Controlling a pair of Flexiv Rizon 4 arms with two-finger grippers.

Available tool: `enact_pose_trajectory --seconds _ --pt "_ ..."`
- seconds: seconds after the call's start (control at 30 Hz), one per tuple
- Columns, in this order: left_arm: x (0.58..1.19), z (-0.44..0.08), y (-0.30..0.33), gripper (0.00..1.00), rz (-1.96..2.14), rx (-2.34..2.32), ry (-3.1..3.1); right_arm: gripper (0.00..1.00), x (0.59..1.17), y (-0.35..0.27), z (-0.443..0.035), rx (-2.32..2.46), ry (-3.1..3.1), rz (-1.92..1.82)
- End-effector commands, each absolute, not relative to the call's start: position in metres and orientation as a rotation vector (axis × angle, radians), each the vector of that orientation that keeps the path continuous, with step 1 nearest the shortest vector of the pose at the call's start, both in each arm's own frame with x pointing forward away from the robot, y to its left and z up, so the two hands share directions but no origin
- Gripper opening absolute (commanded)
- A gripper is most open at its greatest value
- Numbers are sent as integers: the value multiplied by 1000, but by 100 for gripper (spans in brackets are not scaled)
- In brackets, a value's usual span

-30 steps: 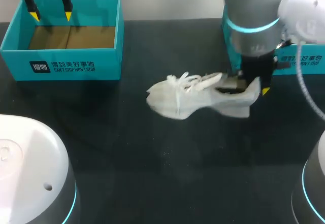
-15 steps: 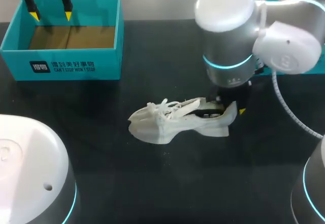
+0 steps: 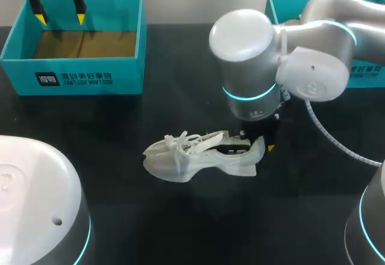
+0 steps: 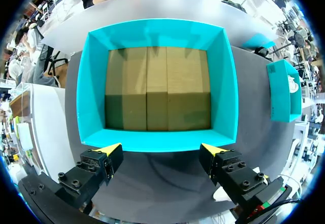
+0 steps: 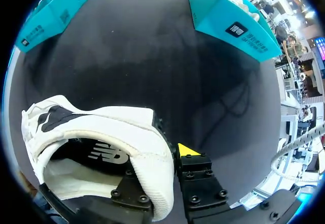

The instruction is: Take the shoe out of the shoebox, open the shoe tongue, remove and reinsert the insole, then place the shoe into the shoebox

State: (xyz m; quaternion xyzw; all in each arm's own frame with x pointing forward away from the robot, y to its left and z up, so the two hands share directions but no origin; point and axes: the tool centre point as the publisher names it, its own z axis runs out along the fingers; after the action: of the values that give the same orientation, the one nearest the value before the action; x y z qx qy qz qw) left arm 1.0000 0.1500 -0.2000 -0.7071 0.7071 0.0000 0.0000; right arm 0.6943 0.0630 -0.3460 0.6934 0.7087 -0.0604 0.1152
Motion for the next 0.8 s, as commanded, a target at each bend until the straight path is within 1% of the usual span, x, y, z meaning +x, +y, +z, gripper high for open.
enact_pose_trajectory --seconds 0.03,0.53,0.57,0.63,0.67,0.8 --pt "1000 -200 150 100 0 -2221 2222 0 694 79 -367 2035 2081 -194" --pt "1000 -200 150 100 0 -2221 2222 0 686 92 -390 2082 2070 -229" --pt "1000 -200 150 100 0 -2221 2222 9 687 92 -390 2090 2068 -231" --pt "1000 -200 150 100 0 -2221 2222 81 687 91 -389 2097 2058 -235" --pt "1000 -200 150 100 0 -2221 2222 100 688 91 -386 2101 2055 -235" --pt "1000 -200 150 100 0 -2221 2222 100 688 89 -376 2119 2043 -224"
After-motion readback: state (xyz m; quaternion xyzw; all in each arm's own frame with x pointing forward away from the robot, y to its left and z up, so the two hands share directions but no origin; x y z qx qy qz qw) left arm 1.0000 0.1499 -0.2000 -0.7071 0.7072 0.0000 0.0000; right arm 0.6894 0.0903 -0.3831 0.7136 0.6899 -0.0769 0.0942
